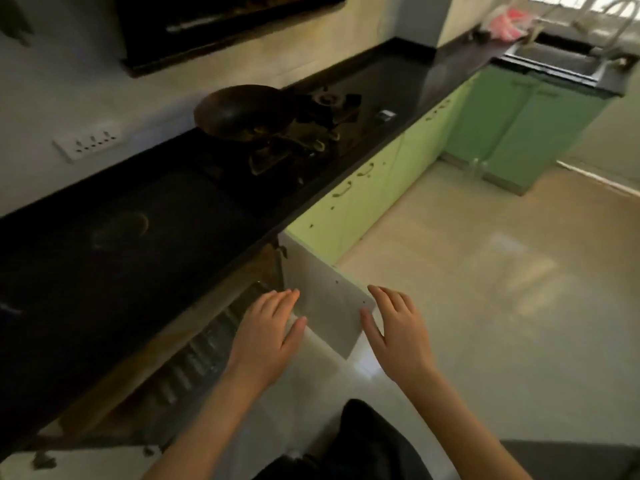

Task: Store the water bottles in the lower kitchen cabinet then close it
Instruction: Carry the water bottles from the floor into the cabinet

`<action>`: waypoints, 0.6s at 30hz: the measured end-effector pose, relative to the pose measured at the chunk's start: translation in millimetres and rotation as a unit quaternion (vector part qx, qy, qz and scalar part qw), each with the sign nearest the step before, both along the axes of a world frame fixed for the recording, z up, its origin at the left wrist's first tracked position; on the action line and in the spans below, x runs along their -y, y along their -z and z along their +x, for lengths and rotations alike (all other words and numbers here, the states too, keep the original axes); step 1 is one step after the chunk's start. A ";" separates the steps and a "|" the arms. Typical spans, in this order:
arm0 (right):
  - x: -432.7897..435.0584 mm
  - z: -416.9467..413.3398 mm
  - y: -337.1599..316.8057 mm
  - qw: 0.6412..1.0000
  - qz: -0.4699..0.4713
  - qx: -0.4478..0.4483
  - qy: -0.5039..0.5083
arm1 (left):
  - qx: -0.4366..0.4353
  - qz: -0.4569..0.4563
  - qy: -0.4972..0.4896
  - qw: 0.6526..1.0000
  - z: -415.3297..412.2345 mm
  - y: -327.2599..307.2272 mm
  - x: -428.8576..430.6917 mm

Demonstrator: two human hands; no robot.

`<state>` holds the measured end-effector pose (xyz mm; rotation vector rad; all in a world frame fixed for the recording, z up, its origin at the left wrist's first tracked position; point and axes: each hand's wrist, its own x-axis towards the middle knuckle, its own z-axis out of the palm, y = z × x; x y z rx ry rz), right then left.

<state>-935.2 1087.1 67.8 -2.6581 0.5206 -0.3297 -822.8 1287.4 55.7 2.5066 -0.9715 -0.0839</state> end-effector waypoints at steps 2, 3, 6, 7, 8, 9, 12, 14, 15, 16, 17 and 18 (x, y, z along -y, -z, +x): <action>6.8 -21.3 -1.8 0.999 -0.001 0.011 0.043 | -0.010 -0.014 0.042 0.999 -2.8 0.4 17.9; 11.7 -30.9 -4.5 0.997 -0.003 0.019 0.068 | -0.013 -0.017 0.064 0.998 -4.6 -1.1 28.3; 34.2 -55.3 -11.5 0.989 -0.012 0.042 0.139 | 0.005 -0.017 0.125 0.992 -9.2 -9.8 66.5; 44.0 -62.9 -12.9 0.986 -0.017 0.048 0.157 | 0.010 -0.020 0.143 0.989 -11.0 -15.2 82.0; 55.3 -70.0 -14.3 0.983 -0.023 0.053 0.174 | 0.012 -0.025 0.158 0.987 -12.5 -19.3 98.8; 68.4 -77.3 -15.1 0.979 -0.027 0.058 0.193 | 0.014 -0.031 0.172 0.985 -14.5 -23.2 117.1; 113.2 -97.1 -14.3 0.969 -0.024 0.065 0.238 | 0.022 -0.032 0.204 0.978 -20.0 -29.3 174.8; 147.4 -108.8 -10.5 0.964 -0.025 0.067 0.255 | 0.031 -0.031 0.222 0.974 -25.1 -27.0 216.2; 164.0 -114.7 -8.3 0.963 -0.025 0.066 0.262 | 0.032 -0.028 0.233 0.972 -29.3 -25.7 236.4; 181.2 -121.6 -6.0 0.961 -0.023 0.064 0.268 | 0.033 -0.024 0.242 0.969 -35.0 -24.3 257.7; 198.4 -128.8 -3.6 0.959 -0.020 0.061 0.275 | 0.036 -0.024 0.249 0.967 -40.9 -22.7 278.7; 215.1 -136.2 -1.5 0.958 -0.016 0.057 0.282 | 0.036 -0.024 0.255 0.966 -47.5 -21.2 299.0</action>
